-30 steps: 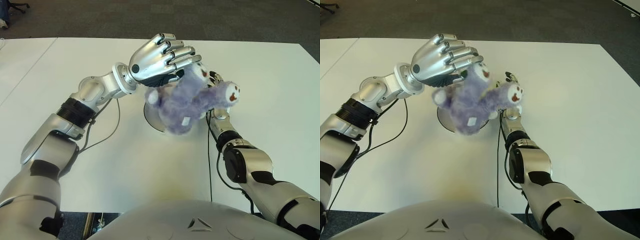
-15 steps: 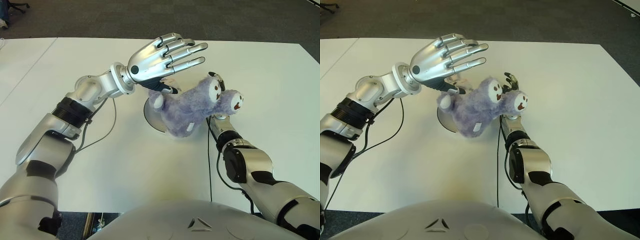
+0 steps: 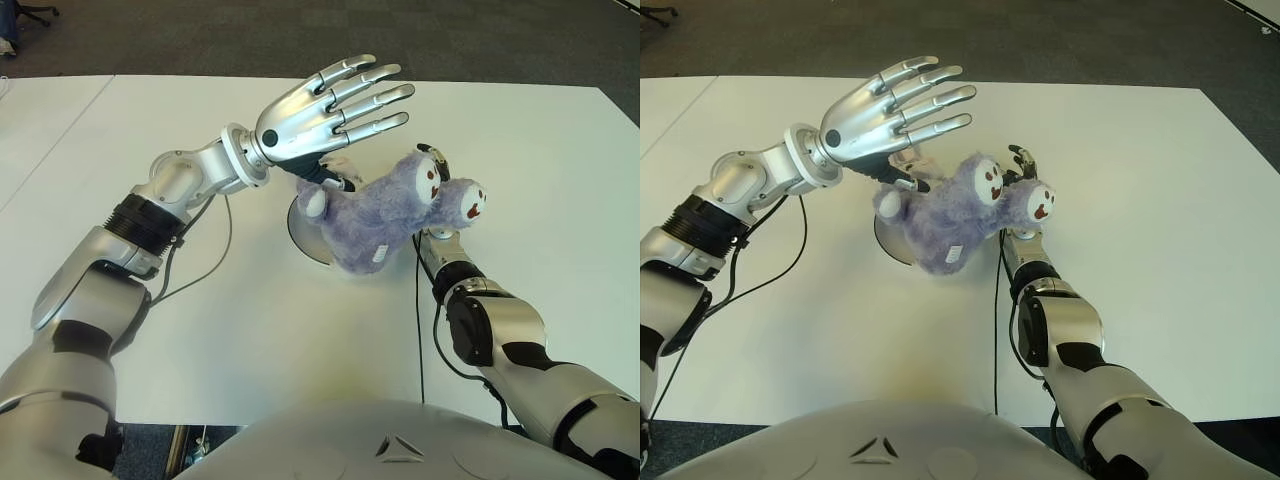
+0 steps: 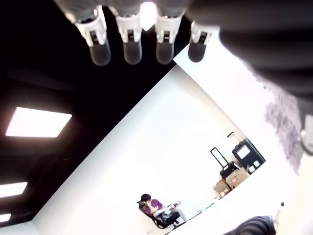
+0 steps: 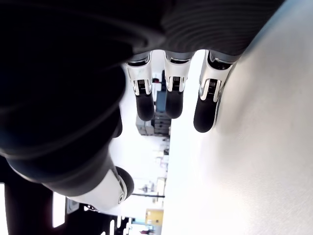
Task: Put the doll into the plate.
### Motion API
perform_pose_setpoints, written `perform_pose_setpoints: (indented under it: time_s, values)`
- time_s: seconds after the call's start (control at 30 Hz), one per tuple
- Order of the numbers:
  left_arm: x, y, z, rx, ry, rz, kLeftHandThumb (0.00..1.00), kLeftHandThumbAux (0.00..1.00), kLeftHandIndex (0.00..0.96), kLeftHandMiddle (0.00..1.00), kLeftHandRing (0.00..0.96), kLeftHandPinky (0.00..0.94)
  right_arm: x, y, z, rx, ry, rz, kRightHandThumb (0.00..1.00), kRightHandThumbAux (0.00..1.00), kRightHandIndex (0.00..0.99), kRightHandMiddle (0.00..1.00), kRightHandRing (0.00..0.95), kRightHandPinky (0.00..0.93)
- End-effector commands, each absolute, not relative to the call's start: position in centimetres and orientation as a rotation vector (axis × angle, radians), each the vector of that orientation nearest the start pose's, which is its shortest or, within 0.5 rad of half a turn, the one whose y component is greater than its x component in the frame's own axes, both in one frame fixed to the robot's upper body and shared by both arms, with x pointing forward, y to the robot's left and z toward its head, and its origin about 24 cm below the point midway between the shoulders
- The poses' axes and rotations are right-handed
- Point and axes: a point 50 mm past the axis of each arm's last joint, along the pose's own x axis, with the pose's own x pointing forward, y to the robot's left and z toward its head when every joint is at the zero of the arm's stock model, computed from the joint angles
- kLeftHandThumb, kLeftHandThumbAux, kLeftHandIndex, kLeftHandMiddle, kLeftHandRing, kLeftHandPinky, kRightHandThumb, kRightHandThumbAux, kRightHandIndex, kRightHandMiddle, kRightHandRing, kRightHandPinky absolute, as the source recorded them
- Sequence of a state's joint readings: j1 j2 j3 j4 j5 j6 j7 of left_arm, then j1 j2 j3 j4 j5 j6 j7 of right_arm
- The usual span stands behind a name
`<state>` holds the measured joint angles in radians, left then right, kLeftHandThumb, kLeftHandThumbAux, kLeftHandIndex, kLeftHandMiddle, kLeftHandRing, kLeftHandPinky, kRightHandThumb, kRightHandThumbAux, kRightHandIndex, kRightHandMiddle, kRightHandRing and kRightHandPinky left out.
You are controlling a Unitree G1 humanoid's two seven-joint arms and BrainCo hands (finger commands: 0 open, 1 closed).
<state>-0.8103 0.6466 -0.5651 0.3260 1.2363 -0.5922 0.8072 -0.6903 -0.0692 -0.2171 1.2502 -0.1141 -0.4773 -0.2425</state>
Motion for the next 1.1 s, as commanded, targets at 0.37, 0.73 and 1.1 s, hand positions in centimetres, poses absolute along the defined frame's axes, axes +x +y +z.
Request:
perform_pose_setpoints:
  time_s: [0.37, 0.73, 1.1]
  values:
    - [31.6, 10.7, 18.7, 1.496, -1.526, -0.294, 0.058, 0.294, 0.0, 0.0, 0.0, 0.0, 28.0, -16.5, -7.3, 0.04, 0.514, -0.247, 0.409, 0.878, 0.195, 0.117, 0.074, 0.072]
    - [32.6, 12.7, 21.1, 1.457, -1.478, -0.208, 0.008, 0.295, 0.0, 0.0, 0.0, 0.0, 28.0, -16.5, -7.3, 0.054, 0.51, -0.25, 0.445, 0.871, 0.211, 0.136, 0.104, 0.114]
    - [34.2, 16.9, 22.8, 1.332, -1.277, -0.102, 0.0, 0.32, 0.0, 0.0, 0.0, 0.0, 27.9, -16.5, -7.4, 0.085, 0.513, -0.259, 0.429, 0.874, 0.206, 0.145, 0.116, 0.128]
